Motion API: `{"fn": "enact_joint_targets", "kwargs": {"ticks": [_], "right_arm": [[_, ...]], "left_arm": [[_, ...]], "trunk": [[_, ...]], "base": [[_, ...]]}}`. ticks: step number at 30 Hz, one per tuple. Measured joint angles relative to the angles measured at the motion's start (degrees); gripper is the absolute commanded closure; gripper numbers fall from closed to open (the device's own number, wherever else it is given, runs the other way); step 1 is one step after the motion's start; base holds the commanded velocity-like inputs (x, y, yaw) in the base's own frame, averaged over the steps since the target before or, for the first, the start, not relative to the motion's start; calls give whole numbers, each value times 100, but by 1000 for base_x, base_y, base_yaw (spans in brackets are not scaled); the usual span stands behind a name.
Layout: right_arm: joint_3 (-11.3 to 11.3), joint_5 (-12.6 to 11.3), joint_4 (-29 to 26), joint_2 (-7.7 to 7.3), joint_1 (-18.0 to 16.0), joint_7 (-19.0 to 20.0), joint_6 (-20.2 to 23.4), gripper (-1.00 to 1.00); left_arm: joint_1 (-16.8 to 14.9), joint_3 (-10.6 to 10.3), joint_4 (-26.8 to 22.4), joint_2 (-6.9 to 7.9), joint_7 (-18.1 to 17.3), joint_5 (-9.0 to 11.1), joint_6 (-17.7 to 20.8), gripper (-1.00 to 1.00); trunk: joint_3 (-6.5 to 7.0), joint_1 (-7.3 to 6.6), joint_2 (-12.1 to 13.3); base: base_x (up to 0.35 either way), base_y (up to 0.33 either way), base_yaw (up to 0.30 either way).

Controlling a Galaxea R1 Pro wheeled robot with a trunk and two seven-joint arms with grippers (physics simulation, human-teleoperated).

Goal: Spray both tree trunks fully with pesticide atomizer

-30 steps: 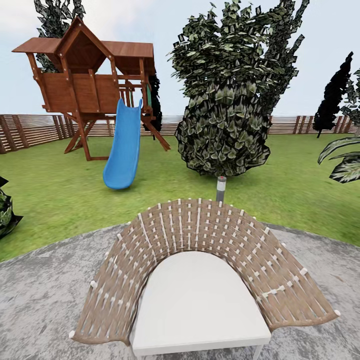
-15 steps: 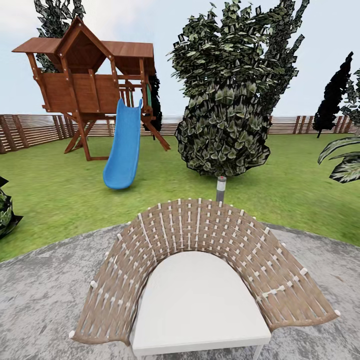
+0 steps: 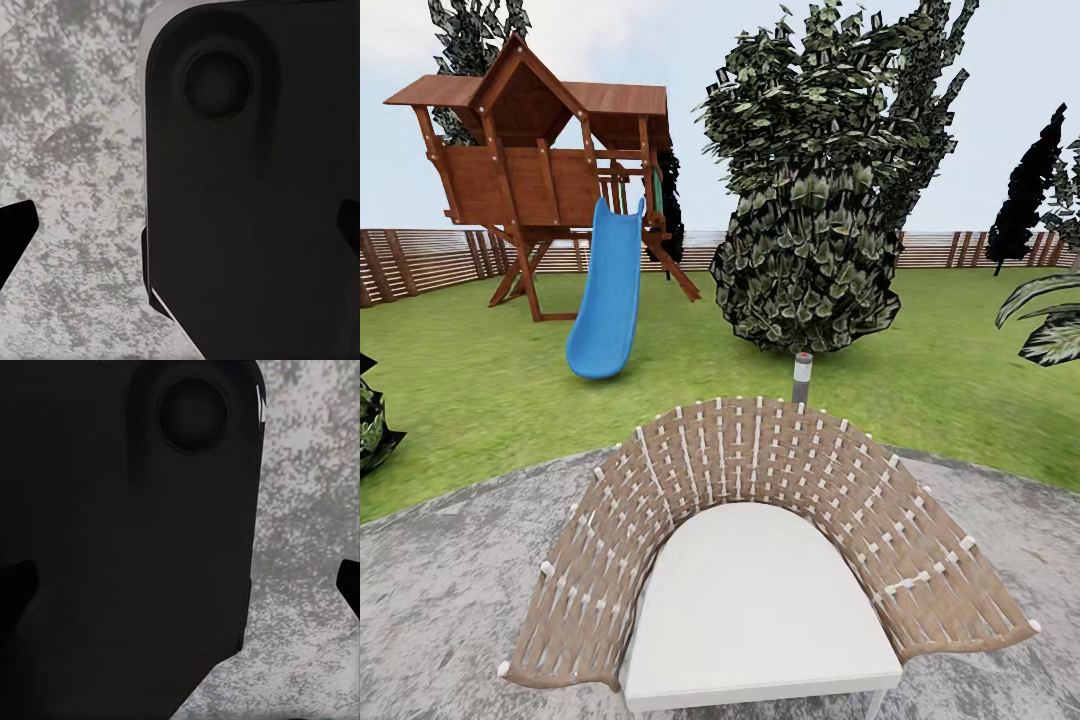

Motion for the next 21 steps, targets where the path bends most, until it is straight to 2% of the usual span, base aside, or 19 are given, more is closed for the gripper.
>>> {"fn": "enact_joint_targets", "kwargs": {"ticks": [15,21], "right_arm": [[-27,-14,-6,-52,-2,-4,-8,-100],[-46,-21,-8,-61,1,-29,-8,-100]], "left_arm": [[0,-2,0,2,0,0,-4,-100],[-1,-2,1,3,0,0,-9,-100]], "trunk": [[0,0,0],[18,0,0]], "base": [[0,0,-2],[0,0,-123]]}}
